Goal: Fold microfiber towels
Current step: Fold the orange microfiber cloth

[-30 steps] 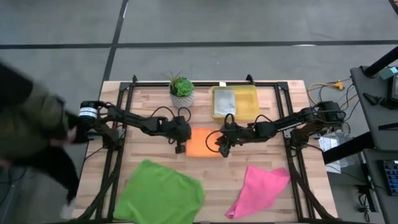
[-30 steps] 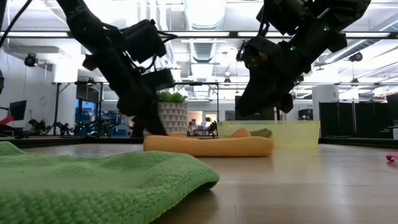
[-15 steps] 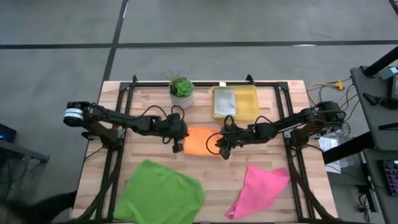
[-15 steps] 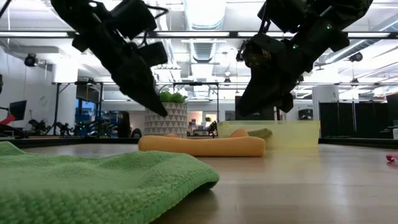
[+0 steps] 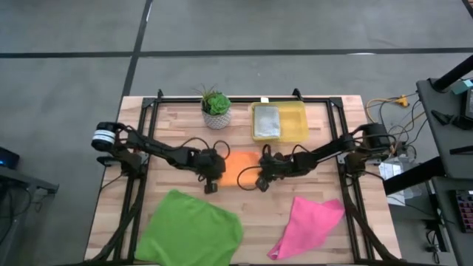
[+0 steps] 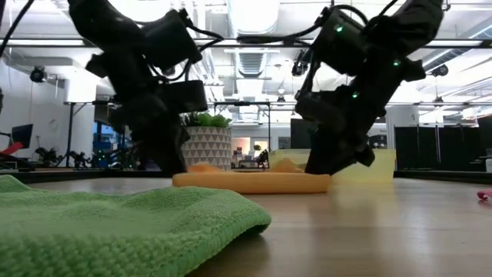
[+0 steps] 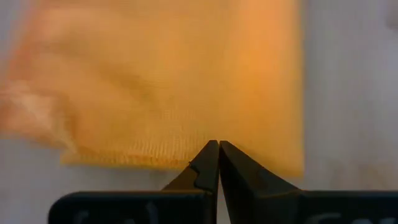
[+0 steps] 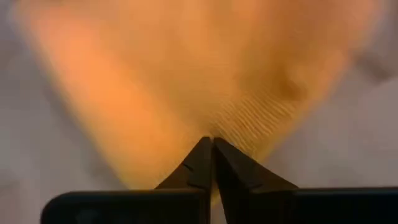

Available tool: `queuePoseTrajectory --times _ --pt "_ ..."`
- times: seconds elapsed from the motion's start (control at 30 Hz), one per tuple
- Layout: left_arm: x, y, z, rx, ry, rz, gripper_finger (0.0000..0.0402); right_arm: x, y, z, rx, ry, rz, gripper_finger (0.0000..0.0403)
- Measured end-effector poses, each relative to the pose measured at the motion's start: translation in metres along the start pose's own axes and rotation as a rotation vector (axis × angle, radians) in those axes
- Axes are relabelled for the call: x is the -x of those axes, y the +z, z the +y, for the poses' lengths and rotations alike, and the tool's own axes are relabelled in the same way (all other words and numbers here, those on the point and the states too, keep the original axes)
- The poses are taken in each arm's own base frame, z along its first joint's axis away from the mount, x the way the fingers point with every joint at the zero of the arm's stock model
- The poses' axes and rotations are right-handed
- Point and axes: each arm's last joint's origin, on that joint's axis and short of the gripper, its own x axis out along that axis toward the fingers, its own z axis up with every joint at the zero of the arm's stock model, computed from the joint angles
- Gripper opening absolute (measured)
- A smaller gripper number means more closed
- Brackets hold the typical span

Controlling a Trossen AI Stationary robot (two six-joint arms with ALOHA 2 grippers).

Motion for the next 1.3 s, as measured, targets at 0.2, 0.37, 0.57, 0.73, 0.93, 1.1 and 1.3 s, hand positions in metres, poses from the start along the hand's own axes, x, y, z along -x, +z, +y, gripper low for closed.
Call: queuePoseTrajectory --times 0.2,0.37,0.57,0.73,0.93,1.1,1.3 --pt "-0.008 -0.009 -0.047 -0.087 -0.169 0.046 0.0000 -0.006 0.024 -0.012 0.057 -0.098 -0.033 0.0009" --pt "0.013 -0.001 -0.066 -0.138 -0.166 -0.027 0.0000 0.010 0.049 0.000 0.144 -0.054 -0.128 0.0009" --pt "0.029 0.011 -0.045 -0.085 -0.046 -0.127 0.0000 0.023 0.049 0.044 0.171 0.068 -0.191 0.0009" --pt "0.019 0.019 -0.010 0.008 -0.022 -0.154 0.0000 0.014 0.032 0.077 0.098 0.091 -0.206 0.0009" --pt "0.007 0.033 0.039 0.039 -0.238 -0.243 0.0000 -0.009 0.021 0.105 0.062 0.097 -0.190 0.0009" --pt "-0.009 0.027 0.058 0.068 -0.210 -0.202 0.0000 -0.030 0.025 0.124 0.117 0.144 -0.150 0.0009" --pt "-0.034 0.015 0.061 0.100 -0.164 -0.126 0.0000 -0.048 0.023 0.136 0.232 0.230 0.057 0.0008"
